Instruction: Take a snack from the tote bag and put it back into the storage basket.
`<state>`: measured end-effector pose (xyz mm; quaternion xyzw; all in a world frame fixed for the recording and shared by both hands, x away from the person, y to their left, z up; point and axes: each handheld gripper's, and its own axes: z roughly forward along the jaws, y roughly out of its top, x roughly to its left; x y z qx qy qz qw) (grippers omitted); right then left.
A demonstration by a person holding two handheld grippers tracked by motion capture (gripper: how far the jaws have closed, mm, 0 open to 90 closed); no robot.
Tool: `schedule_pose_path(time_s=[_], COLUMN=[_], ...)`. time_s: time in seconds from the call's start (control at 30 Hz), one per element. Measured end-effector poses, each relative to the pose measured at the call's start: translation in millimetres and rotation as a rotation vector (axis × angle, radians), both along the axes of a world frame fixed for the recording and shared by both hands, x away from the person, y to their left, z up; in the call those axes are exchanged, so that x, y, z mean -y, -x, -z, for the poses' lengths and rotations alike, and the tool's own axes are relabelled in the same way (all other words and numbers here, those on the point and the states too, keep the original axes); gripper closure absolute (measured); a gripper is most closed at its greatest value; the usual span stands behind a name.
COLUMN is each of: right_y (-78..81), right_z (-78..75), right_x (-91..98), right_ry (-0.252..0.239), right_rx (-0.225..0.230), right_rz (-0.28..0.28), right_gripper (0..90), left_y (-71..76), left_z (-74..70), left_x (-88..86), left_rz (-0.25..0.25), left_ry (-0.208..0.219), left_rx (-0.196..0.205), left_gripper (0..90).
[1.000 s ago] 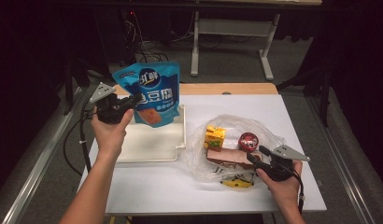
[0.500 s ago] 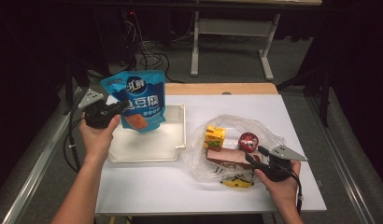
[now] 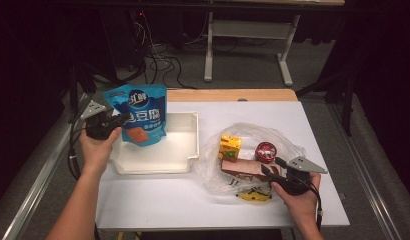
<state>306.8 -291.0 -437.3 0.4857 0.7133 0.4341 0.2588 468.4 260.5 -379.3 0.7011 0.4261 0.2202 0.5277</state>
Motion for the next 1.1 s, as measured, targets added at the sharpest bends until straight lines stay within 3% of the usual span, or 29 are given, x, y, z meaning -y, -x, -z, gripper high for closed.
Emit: schedule_pose_path(time_s=[0.17, 0.27, 0.33, 0.43, 0.5, 0.6, 0.8, 0.87, 0.97, 1.03, 1.07, 1.1], right_y=[1.0, 2.2, 2.1, 2.1, 2.1, 3.1, 3.2, 3.1, 3.3, 3.2, 3.1, 3.1], right_z=[0.2, 0.0, 0.3, 0.5, 0.4, -0.7, -0.6, -0.4, -0.6, -0.2, -0.1, -0.1], right_x=[1.7, 2.7, 3.4, 4.2, 4.0, 3.2, 2.6, 1.7, 1.0, 1.2, 1.7, 2.0], right_ry=[-0.007, -0.010, -0.008, -0.017, -0.017, -0.015, -0.015, -0.015, -0.013, -0.010, -0.014, -0.016], right_rx=[0.003, -0.001, 0.000, -0.002, -0.002, 0.000, -0.002, -0.002, -0.002, -0.003, -0.004, -0.004], right_rz=[0.009, 0.014, 0.015, 0.017, 0.018, 0.018, 0.013, 0.008, 0.003, 0.002, 0.002, 0.003], right_gripper=[38.6, 38.7, 38.7, 38.6, 38.4, 38.1, 38.1, 38.1, 38.6, 38.7, 38.7, 38.7], left_y=[-10.0, -12.0, -9.3, -7.3, -6.1, -1.4, 4.2, 4.4, 5.1, 4.8, 4.4, 4.9], left_z=[4.8, 9.7, 11.4, 11.5, 12.0, 17.5, 21.0, 20.9, 20.7, 21.3, 22.1, 22.6], left_x=[-8.1, -15.8, -17.6, -16.2, -14.0, -10.8, -4.9, -4.6, -5.5, -6.8, -9.3, -9.0], left_rz=[0.023, 0.006, -0.027, -0.056, -0.097, -0.158, -0.211, -0.228, -0.284, -0.300, -0.305, -0.304], left_ry=[-0.042, -0.009, -0.027, -0.039, -0.042, -0.046, -0.117, -0.110, -0.147, -0.139, -0.099, -0.089], left_rx=[0.046, 0.032, 0.041, 0.019, -0.026, -0.071, -0.074, -0.077, -0.073, -0.073, -0.094, -0.097], left_gripper=[89.9, 88.2, 82.6, 66.4, 54.0, 49.6, 56.7, 57.8, 61.6, 62.3, 61.2, 61.0])
